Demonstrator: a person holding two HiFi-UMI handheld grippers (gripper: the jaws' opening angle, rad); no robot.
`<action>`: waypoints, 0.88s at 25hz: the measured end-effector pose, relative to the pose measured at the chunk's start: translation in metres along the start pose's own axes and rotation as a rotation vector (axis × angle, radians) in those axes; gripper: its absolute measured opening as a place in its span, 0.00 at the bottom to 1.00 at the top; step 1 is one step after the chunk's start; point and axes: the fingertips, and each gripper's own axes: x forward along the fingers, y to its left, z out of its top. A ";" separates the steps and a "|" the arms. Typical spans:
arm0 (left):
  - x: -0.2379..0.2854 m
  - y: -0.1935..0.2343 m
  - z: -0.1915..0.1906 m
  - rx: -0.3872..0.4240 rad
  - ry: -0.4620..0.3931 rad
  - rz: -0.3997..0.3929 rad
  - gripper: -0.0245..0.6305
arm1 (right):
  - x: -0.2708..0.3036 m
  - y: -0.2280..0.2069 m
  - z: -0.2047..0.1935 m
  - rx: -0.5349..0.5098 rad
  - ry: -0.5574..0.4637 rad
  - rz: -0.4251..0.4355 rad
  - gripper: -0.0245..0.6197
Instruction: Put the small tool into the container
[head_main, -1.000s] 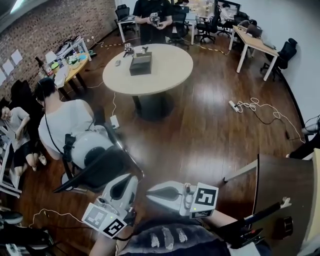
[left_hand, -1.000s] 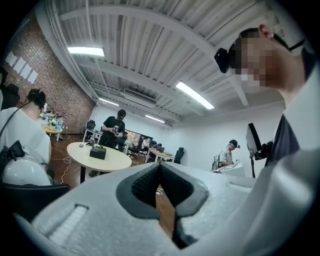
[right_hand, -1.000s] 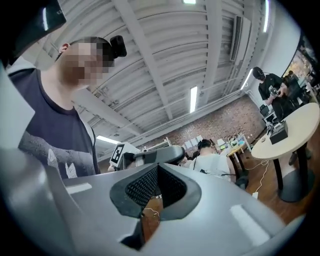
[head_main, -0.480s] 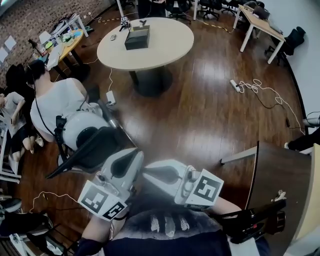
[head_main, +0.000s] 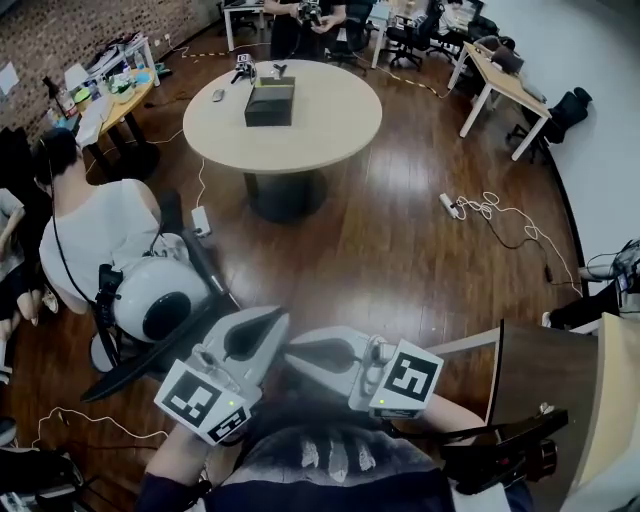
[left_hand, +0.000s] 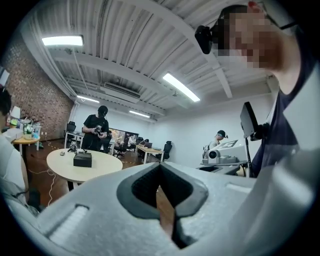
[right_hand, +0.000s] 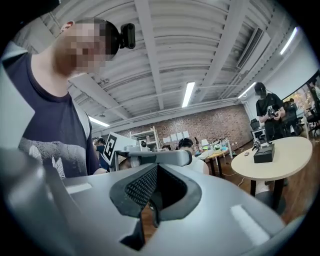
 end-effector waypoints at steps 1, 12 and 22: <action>-0.001 0.010 0.002 -0.018 -0.011 0.001 0.03 | 0.009 -0.005 0.002 -0.016 0.010 0.001 0.04; 0.018 0.082 -0.001 -0.004 -0.046 -0.032 0.04 | 0.053 -0.067 -0.004 -0.065 0.044 -0.181 0.04; 0.057 0.084 -0.010 -0.089 -0.035 -0.126 0.04 | -0.004 -0.102 0.006 -0.003 -0.054 -0.419 0.04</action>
